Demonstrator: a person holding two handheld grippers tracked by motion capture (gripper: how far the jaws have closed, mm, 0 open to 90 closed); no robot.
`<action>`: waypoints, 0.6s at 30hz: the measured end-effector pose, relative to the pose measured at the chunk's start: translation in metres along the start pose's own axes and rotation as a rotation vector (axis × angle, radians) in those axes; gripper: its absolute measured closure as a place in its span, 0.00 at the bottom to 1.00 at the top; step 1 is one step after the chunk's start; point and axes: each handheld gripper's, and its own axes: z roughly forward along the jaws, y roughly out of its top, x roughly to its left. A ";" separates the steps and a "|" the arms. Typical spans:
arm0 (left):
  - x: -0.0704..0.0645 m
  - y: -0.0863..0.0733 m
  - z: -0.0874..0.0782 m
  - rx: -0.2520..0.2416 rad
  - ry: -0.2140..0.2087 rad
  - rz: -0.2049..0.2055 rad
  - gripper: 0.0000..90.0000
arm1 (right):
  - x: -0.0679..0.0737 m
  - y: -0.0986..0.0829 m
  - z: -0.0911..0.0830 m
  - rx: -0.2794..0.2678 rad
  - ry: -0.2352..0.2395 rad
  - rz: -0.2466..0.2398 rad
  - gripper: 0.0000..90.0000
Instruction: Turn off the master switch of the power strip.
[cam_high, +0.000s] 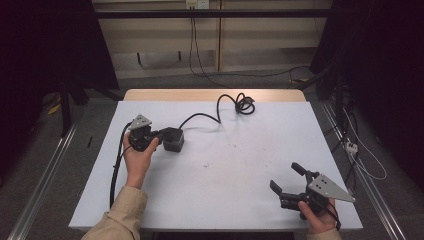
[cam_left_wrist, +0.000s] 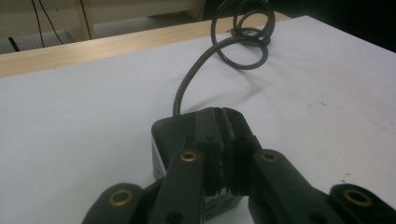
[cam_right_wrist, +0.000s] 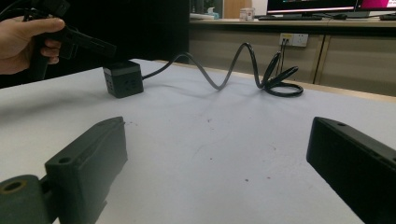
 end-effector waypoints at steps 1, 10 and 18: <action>0.000 0.000 0.000 -0.003 -0.001 -0.005 0.98 | 0.000 0.000 0.000 -0.002 0.000 0.001 0.05; 0.000 0.000 0.002 0.009 -0.002 0.001 1.00 | 0.000 0.000 0.000 -0.002 0.000 0.001 0.05; 0.000 -0.001 0.003 0.019 0.003 -0.010 1.00 | 0.000 0.000 0.000 0.000 0.001 0.000 0.05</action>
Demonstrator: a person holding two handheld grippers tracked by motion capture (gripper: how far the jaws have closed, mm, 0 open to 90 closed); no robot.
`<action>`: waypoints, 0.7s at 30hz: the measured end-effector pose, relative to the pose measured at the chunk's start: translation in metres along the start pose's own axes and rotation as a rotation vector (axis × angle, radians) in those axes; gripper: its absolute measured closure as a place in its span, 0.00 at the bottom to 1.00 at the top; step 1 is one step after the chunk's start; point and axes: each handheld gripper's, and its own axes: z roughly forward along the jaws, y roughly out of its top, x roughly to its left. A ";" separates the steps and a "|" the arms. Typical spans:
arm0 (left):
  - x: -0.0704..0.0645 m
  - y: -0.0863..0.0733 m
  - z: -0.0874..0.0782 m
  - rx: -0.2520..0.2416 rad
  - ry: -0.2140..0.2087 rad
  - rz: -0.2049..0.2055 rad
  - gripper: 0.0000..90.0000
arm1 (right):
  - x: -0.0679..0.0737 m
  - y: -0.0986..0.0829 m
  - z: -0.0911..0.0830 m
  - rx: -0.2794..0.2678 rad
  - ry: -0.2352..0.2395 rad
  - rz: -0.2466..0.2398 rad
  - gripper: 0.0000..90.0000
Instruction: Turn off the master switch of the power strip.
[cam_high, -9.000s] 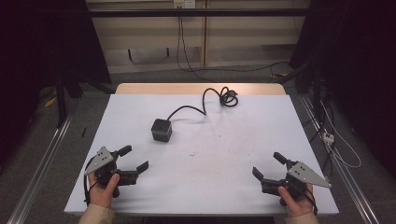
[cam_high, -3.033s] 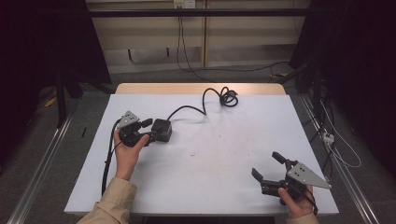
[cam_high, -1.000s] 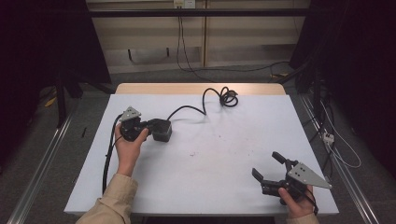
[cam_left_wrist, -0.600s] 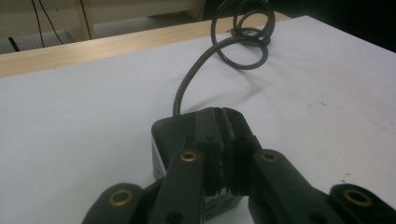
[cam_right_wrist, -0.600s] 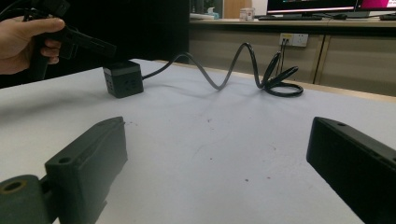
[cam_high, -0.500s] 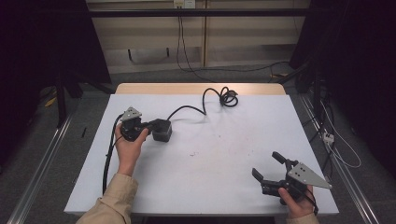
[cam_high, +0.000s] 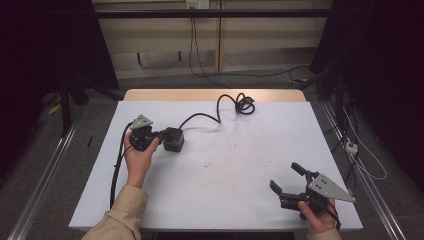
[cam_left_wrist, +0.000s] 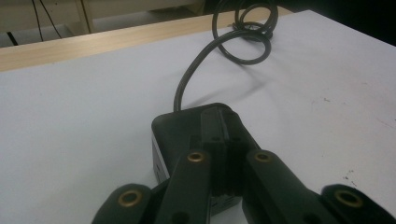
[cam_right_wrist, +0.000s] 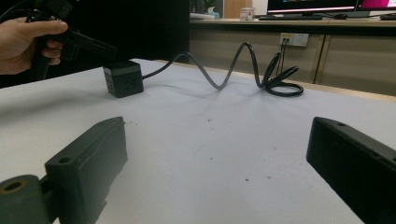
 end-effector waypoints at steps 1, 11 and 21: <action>0.000 0.000 0.000 0.003 -0.002 0.003 1.00 | 0.000 0.000 0.000 0.000 0.000 0.000 0.05; -0.003 -0.001 0.006 0.026 -0.008 0.011 1.00 | 0.000 0.000 0.000 -0.001 -0.002 0.005 0.05; -0.004 -0.002 0.008 0.041 -0.007 0.015 1.00 | 0.000 0.000 0.000 -0.001 -0.001 0.004 0.05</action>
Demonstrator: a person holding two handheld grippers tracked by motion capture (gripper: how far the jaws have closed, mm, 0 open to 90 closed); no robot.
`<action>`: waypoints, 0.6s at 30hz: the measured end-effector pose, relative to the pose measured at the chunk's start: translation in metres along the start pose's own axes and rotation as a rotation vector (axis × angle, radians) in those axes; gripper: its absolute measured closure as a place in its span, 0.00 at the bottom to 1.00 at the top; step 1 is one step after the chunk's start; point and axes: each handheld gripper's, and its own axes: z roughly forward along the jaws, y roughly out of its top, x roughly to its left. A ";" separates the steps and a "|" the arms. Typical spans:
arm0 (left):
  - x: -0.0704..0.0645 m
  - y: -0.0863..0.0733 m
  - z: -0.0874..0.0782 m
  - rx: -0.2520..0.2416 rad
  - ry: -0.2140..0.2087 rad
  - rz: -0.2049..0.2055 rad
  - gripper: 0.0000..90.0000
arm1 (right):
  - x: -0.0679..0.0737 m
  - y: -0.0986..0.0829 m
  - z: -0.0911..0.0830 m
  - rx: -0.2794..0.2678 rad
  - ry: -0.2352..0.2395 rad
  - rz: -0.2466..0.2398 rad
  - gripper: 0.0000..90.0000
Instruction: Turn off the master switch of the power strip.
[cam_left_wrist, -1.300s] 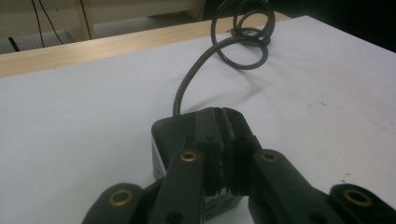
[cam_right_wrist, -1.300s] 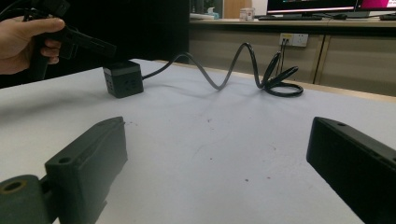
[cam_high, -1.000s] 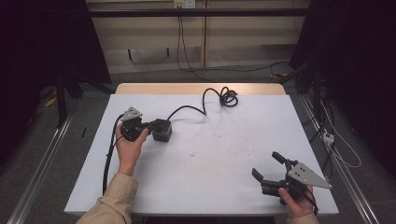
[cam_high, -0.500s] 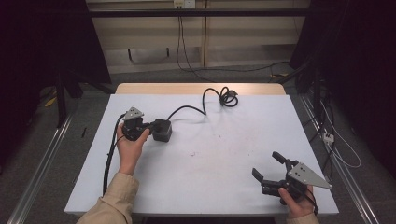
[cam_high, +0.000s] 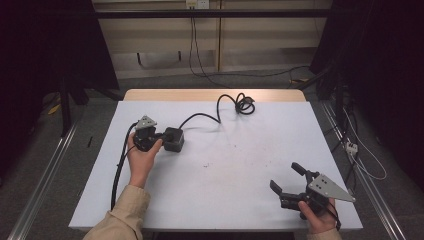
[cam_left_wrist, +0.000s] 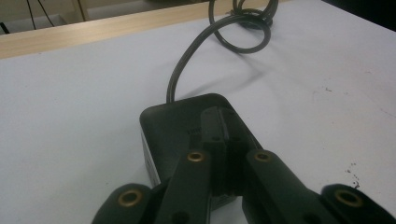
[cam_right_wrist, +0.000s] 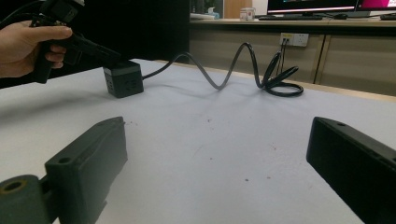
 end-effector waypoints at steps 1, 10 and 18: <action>0.000 0.000 0.000 0.001 0.002 -0.001 1.00 | 0.000 0.000 0.000 0.000 0.000 0.000 0.05; -0.001 0.000 0.000 0.002 0.013 0.006 1.00 | 0.000 0.000 0.000 0.000 0.002 -0.003 0.05; -0.002 0.000 0.000 0.006 0.017 0.020 1.00 | 0.000 0.000 0.000 0.000 0.002 -0.004 0.05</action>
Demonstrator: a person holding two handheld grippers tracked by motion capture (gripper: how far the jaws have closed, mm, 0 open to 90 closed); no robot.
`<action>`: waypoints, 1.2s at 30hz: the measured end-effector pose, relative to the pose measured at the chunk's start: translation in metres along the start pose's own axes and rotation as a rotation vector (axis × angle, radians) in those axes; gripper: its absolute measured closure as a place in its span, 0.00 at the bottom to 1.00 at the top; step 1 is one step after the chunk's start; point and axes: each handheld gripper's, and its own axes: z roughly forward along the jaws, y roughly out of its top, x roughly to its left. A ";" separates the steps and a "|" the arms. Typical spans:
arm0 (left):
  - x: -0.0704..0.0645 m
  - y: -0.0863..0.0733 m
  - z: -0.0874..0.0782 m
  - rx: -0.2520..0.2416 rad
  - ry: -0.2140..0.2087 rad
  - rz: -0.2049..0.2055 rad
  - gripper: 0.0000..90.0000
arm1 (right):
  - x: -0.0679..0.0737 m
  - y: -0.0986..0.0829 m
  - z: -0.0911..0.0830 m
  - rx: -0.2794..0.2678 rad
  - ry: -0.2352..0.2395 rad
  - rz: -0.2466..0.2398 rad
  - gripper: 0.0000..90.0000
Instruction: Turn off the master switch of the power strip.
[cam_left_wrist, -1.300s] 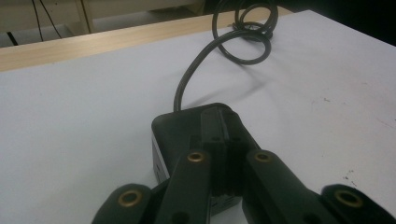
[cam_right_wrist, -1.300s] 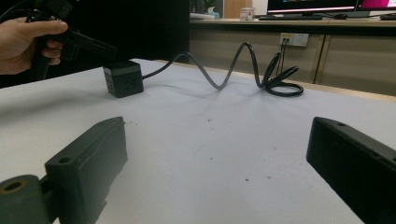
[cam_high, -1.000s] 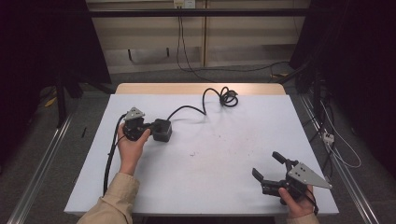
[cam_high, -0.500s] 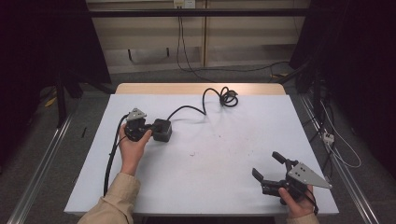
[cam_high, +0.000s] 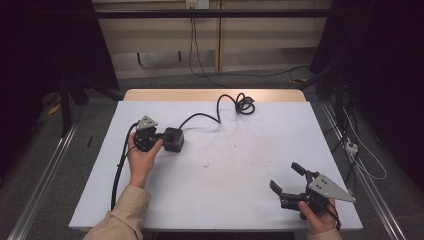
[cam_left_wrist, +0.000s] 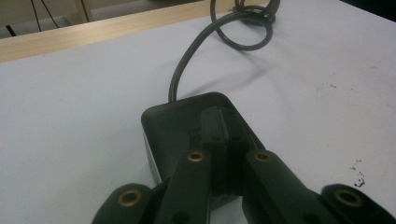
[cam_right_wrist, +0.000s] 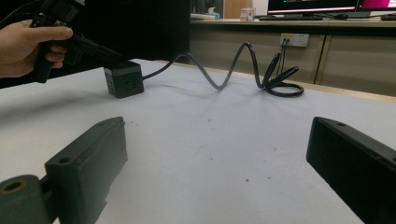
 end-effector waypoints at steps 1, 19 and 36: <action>0.000 0.000 0.000 -0.001 0.002 0.003 1.00 | 0.000 0.000 0.000 0.000 0.000 0.000 0.05; -0.001 0.000 0.000 0.003 0.014 0.020 1.00 | 0.000 0.001 -0.001 -0.007 -0.005 0.002 0.05; -0.004 0.000 0.001 0.006 0.032 0.052 1.00 | 0.000 0.000 -0.001 -0.006 -0.006 0.000 0.05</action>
